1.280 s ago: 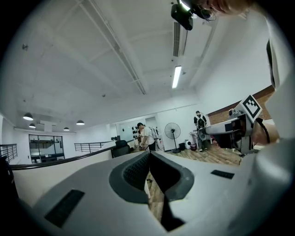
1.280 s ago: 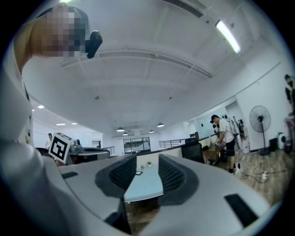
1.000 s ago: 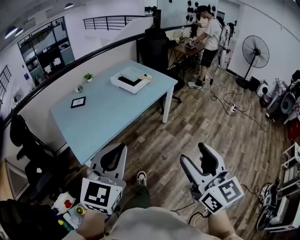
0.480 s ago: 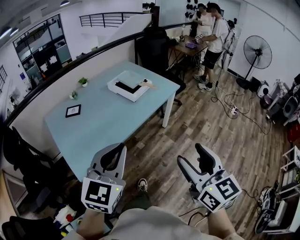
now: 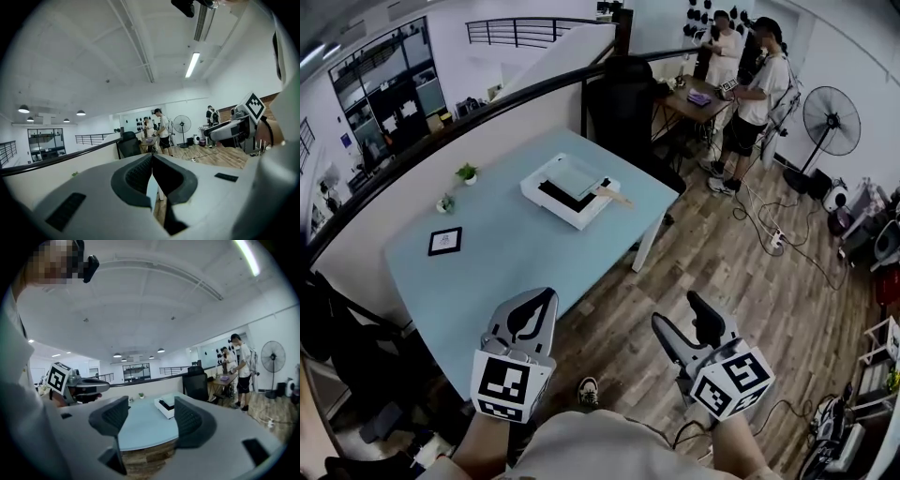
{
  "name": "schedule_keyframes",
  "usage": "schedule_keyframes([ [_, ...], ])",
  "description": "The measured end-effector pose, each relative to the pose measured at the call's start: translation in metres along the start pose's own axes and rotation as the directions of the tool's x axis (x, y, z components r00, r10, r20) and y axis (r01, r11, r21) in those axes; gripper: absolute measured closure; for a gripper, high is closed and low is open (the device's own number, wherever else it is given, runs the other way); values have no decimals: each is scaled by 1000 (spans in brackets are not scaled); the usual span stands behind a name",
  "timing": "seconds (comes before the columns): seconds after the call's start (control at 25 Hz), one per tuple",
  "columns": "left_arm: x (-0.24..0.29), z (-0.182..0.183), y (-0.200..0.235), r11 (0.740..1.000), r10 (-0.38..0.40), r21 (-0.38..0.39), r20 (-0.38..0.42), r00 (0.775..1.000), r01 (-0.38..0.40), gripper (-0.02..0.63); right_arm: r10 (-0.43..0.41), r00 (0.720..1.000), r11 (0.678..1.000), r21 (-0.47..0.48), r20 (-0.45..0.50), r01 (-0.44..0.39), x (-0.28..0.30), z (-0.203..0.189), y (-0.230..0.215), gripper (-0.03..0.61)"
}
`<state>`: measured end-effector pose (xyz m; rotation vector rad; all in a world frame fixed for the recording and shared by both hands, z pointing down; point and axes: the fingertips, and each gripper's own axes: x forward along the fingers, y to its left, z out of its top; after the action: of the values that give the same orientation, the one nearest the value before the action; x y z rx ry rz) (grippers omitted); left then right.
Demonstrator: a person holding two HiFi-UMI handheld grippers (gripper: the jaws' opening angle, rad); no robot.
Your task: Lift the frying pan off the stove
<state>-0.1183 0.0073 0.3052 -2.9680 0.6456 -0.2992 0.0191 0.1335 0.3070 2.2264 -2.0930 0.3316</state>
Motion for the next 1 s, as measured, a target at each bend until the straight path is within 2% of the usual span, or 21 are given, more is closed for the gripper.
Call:
schedule_keyframes([
  [0.28, 51, -7, 43, 1000, 2, 6, -32, 999, -2, 607, 18, 999, 1000, 12, -38, -17, 71, -2, -21, 276],
  [0.56, 95, -17, 61, 1000, 4, 1, -54, 999, -4, 607, 16, 997, 1000, 4, -82, -15, 113, -10, -54, 275],
  [0.8, 144, -21, 82, 999, 43, 3, -72, 996, -43, 607, 39, 994, 999, -3, -107, -39, 163, -11, -96, 273],
  [1.0, 200, -28, 106, 995, 94, -5, -107, 990, -95, 607, 95, 986, 995, -6, -140, -97, 223, -10, -137, 273],
])
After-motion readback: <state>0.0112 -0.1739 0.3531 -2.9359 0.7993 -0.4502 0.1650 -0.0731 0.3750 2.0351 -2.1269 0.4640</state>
